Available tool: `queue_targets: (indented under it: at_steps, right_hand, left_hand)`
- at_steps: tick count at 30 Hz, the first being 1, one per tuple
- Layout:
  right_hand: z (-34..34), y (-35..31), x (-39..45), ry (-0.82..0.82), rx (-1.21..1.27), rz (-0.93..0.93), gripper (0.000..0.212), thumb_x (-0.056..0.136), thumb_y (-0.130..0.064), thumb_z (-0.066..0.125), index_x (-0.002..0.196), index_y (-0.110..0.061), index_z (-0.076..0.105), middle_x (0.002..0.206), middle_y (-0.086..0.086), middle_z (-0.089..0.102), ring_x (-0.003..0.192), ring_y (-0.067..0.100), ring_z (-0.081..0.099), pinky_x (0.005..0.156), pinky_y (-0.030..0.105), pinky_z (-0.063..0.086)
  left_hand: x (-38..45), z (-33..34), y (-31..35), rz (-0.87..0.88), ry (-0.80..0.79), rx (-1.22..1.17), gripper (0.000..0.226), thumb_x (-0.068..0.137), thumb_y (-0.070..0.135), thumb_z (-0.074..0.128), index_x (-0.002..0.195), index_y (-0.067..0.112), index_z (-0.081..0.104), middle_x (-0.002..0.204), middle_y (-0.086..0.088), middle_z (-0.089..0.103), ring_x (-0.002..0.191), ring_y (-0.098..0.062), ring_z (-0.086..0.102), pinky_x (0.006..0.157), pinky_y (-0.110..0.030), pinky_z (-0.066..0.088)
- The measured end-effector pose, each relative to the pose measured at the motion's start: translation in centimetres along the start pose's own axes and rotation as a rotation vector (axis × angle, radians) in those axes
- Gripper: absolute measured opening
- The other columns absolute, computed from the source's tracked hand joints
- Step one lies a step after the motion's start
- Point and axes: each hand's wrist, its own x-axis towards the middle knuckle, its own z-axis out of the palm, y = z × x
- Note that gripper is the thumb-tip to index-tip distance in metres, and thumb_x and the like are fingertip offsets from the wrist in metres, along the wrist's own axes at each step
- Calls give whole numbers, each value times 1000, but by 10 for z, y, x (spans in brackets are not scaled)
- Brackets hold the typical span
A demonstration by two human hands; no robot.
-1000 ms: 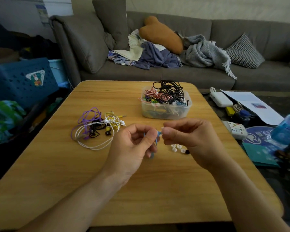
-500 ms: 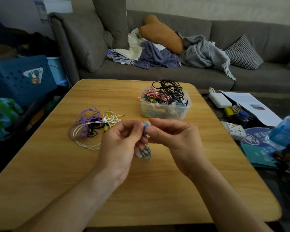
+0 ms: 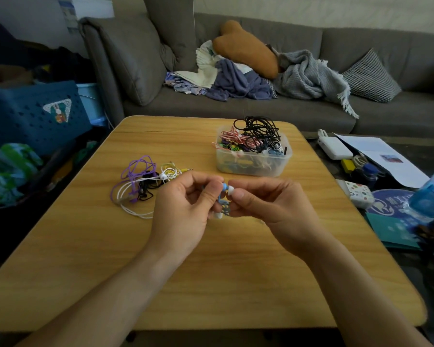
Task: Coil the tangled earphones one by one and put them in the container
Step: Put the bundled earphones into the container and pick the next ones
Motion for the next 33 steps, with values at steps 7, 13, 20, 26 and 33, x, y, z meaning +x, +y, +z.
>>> queue_targets:
  at_steps: [7, 13, 20, 26, 33]
  right_hand:
    - [-3, 1, 0, -15, 68, 31, 23, 72, -11, 73, 94, -3, 75, 81, 17, 72, 73, 21, 66, 70, 33, 60]
    - [-3, 0, -1, -24, 52, 51, 21, 71, -11, 74, 91, -3, 74, 82, 15, 73, 71, 20, 69, 67, 32, 60]
    - [-2, 1, -1, -61, 98, 58, 22, 65, -17, 78, 85, -10, 79, 84, 20, 74, 74, 25, 72, 74, 37, 61]
    - [-4, 1, 0, -74, 59, 57, 17, 67, -12, 77, 84, -10, 78, 87, 22, 74, 77, 29, 72, 77, 42, 61]
    - [-5, 1, -1, -65, 0, 22, 17, 69, -10, 75, 85, -6, 77, 92, 15, 76, 80, 25, 72, 73, 34, 60]
  left_hand:
    - [1, -2, 0, 1, -12, 35, 9, 88, 15, 64, 90, 11, 72, 68, -2, 67, 53, -12, 55, 50, -18, 43]
    - [-1, 1, -1, 10, -27, 25, 8, 88, 10, 64, 88, 10, 71, 66, -2, 66, 51, -11, 54, 46, -16, 43]
    - [0, 2, -1, 16, -19, 40, 8, 88, 5, 63, 86, 9, 69, 63, 3, 66, 48, -6, 53, 47, -15, 43]
    - [-1, 3, 0, -33, -33, 24, 14, 89, 0, 62, 82, 9, 70, 61, 2, 66, 47, -6, 52, 46, -14, 43]
    - [-1, 3, -1, -136, -32, -6, 13, 90, -1, 60, 84, 5, 71, 67, -9, 66, 49, -12, 52, 44, -19, 43]
